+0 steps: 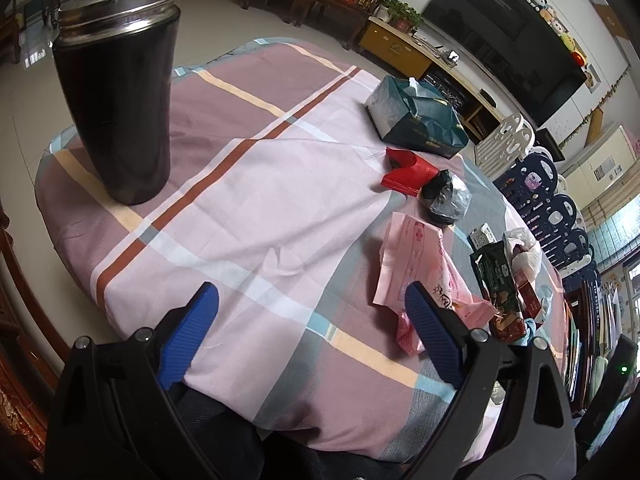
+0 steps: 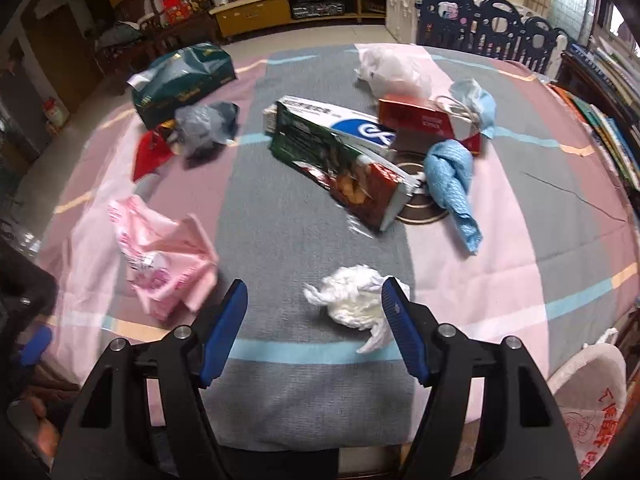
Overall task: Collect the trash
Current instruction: 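Grasp the pink plastic bag with the left tool while the right tool grasps the white crumpled tissue, then carry the pink bag and tissue over the wastebasket and open both tools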
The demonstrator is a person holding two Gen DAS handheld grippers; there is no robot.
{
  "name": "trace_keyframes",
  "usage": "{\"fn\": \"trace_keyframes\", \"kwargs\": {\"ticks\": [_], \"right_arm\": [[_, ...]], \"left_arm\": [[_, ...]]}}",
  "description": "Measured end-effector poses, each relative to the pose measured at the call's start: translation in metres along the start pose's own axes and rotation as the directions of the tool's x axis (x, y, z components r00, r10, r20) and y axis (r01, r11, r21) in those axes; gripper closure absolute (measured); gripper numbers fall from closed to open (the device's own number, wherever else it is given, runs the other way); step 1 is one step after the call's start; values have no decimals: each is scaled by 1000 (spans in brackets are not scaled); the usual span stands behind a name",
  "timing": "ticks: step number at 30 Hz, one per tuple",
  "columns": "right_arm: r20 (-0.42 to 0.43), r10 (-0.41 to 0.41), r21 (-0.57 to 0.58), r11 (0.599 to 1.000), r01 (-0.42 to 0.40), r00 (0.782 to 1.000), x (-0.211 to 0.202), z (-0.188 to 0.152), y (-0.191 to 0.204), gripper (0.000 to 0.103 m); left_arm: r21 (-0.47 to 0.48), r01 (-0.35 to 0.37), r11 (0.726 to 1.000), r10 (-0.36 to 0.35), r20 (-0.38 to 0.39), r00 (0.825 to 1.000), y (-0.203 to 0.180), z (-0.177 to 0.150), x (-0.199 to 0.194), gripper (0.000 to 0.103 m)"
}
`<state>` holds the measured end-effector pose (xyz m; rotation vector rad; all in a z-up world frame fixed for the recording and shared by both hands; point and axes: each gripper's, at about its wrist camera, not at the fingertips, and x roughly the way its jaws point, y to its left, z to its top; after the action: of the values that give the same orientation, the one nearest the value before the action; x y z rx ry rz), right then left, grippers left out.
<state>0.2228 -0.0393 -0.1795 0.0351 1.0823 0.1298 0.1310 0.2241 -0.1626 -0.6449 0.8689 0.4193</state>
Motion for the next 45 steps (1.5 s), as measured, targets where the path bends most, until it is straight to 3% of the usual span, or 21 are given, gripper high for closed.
{"fn": "trace_keyframes", "kwargs": {"ticks": [7, 14, 19, 24, 26, 29, 33, 35, 38, 40, 43, 45], "right_arm": [[-48, -91, 18, 996, 92, 995, 19, -10, -9, 35], [-31, -180, -53, 982, 179, 983, 24, -18, -6, 72], [-13, -150, -29, 988, 149, 989, 18, -17, -14, 83], [13, -127, -18, 992, 128, 992, 9, -18, -17, 84], [7, -120, -18, 993, 120, 993, 7, -21, -17, 84], [-3, -94, 4, 996, 94, 996, 4, -23, -22, 84], [3, -87, 18, 996, 87, 996, -3, -23, -29, 84], [11, -92, 17, 996, 92, 996, -7, -24, -34, 84], [28, -94, 18, 995, 93, 995, -14, -24, -38, 84], [40, -97, 12, 995, 97, 994, -18, -26, -39, 85], [54, -97, 11, 995, 96, 994, -28, -26, -41, 86], [71, -96, 24, 995, 95, 993, -39, -26, -45, 86]], "left_arm": [[4, 14, 1000, -14, 3, 1000, -2, 0, 0, 9], [12, 30, 999, -30, 9, 1000, -4, 0, -1, 9], [-10, 87, 996, -87, -9, 996, -2, 0, 1, 9], [-89, 152, 984, -158, -71, 985, -9, 8, 11, 9], [-47, 185, 982, -189, -98, 977, -30, 12, 18, 5], [76, 144, 987, -130, -156, 979, -68, 11, 40, 5], [103, 165, 981, -138, -231, 963, -96, 8, 71, 5], [174, 121, 977, -80, -223, 971, -107, 3, 82, 6], [223, 90, 971, -41, -218, 975, -110, -4, 90, 19], [210, 116, 971, -69, -220, 973, -107, -5, 91, 39], [214, 157, 964, -114, -200, 973, -107, -5, 84, 57], [221, 185, 958, -146, -183, 972, -107, -4, 73, 61]]}}
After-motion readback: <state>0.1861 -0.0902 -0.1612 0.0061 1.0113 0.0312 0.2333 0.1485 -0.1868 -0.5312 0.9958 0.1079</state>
